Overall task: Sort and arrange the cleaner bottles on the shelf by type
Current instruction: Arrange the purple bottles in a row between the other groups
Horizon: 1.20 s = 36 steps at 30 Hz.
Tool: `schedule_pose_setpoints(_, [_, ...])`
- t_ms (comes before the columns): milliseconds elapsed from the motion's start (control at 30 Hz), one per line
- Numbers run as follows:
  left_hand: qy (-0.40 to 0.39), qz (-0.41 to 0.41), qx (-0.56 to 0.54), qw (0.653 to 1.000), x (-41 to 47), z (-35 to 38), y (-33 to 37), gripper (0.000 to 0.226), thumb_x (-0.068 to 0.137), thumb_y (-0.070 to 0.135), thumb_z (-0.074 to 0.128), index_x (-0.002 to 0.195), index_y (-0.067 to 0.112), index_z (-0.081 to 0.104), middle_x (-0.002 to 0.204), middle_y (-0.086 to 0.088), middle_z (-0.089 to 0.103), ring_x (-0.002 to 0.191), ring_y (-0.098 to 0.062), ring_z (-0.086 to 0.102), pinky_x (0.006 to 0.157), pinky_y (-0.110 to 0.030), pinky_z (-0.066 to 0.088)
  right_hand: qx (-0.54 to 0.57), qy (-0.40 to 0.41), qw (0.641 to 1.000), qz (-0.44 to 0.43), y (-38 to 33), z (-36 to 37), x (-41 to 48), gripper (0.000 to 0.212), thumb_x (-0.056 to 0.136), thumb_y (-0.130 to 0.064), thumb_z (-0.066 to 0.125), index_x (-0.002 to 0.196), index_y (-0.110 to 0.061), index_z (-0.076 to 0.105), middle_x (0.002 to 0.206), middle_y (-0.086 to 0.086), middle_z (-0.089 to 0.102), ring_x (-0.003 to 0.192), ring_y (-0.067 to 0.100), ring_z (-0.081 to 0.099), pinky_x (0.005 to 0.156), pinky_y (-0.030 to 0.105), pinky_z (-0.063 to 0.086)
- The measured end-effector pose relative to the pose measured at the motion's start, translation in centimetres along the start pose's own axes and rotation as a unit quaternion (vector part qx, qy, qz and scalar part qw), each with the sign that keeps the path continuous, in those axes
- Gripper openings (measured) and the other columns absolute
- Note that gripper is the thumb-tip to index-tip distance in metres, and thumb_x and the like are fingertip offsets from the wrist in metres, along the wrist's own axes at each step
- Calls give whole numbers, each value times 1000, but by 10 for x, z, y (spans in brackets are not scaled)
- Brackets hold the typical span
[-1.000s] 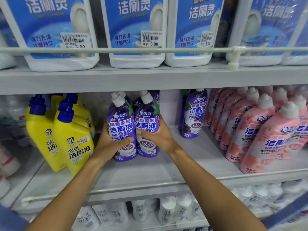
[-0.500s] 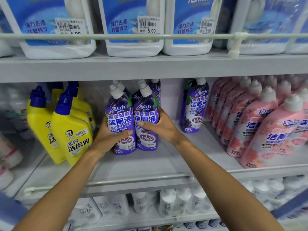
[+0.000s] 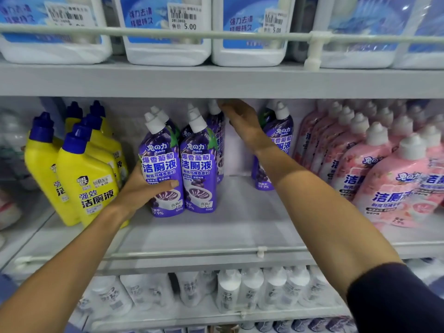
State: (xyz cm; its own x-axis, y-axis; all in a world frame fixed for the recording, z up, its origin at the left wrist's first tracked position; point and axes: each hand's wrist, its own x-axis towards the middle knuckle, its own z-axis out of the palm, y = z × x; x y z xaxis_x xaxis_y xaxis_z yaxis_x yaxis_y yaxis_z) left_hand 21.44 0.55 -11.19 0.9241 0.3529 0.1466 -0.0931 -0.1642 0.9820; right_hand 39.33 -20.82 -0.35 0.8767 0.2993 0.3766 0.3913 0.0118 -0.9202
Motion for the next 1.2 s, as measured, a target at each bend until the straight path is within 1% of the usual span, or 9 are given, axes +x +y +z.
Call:
schedule_pose_setpoints(133, [-10, -2, 2, 1000, 1, -1, 1, 95, 55, 29, 100, 137, 23, 52, 119, 1, 76, 107, -21, 74, 90, -43, 58, -2, -56, 998, 35, 6, -2, 13, 33, 94, -28, 76, 117, -5, 73, 105, -2, 72, 85, -7, 62, 94, 22, 50])
schedule_pose_setpoints(267, [-11, 1, 1, 1000, 0, 1, 2, 85, 63, 18, 91, 138, 22, 51, 118, 1, 76, 106, -19, 74, 90, -42, 59, -9, -61, 998, 1, 21, -1, 18, 45, 83, -23, 86, 117, 2, 70, 106, 6, 74, 86, 5, 64, 76, 11, 50])
schedule_pose_setpoints(367, [-8, -3, -4, 1000, -1, 3, 3, 83, 66, 15, 89, 138, 23, 50, 117, 2, 76, 104, -16, 75, 86, -38, 59, -115, -47, 991, -52, 23, 1, 21, 39, 83, -23, 87, 110, 1, 72, 104, 17, 76, 85, 11, 60, 69, 10, 45])
schedule_pose_setpoints(467, [-6, -1, -6, 1000, -1, 3, 2, 82, 66, 15, 88, 137, 24, 50, 116, 4, 76, 103, -15, 75, 83, -34, 59, -175, -22, 983, -52, 21, 0, 21, 32, 82, -36, 86, 97, -11, 72, 89, 3, 72, 75, 7, 59, 58, 4, 39])
schedule_pose_setpoints(533, [-5, -4, -8, 1000, -1, 3, 1, 80, 66, 16, 88, 137, 24, 51, 115, 4, 77, 102, -16, 75, 80, -32, 60, -127, -28, 991, -28, 25, 5, 14, 33, 84, -32, 86, 106, -15, 67, 98, -2, 70, 86, 9, 62, 64, 0, 41])
schedule_pose_setpoints(633, [-4, -4, -10, 1000, -1, 4, 0, 76, 69, 12, 87, 136, 23, 51, 112, 5, 77, 99, -15, 76, 72, -24, 61, -84, -35, 996, -2, 36, 13, 0, 57, 84, -32, 85, 129, -15, 55, 114, -4, 66, 107, 13, 64, 71, -3, 42])
schedule_pose_setpoints(867, [-10, 0, -10, 1000, -1, 1, 1, 97, 50, 39, 98, 134, 21, 53, 115, 1, 77, 101, -18, 76, 72, -26, 62, -219, 27, 975, -20, 33, 13, -12, 61, 82, -58, 79, 108, -15, 44, 112, 8, 71, 99, 28, 67, 75, 32, 49])
schedule_pose_setpoints(1033, [-7, 6, -16, 1000, -2, 2, 1, 116, 31, 60, 99, 132, 23, 55, 114, 3, 77, 101, -16, 75, 71, -24, 62, -254, 93, 962, -32, 31, 5, -39, 68, 80, -60, 80, 112, -8, 48, 114, 12, 67, 103, 32, 65, 74, 31, 44])
schedule_pose_setpoints(1200, [-22, 6, -28, 999, 0, -1, -4, 107, 39, 51, 100, 132, 19, 57, 117, -1, 77, 104, -22, 75, 82, -36, 62, -220, 108, 969, -41, 31, -18, -68, 73, 83, -51, 81, 125, -4, 44, 123, 14, 62, 111, 34, 61, 91, 41, 51])
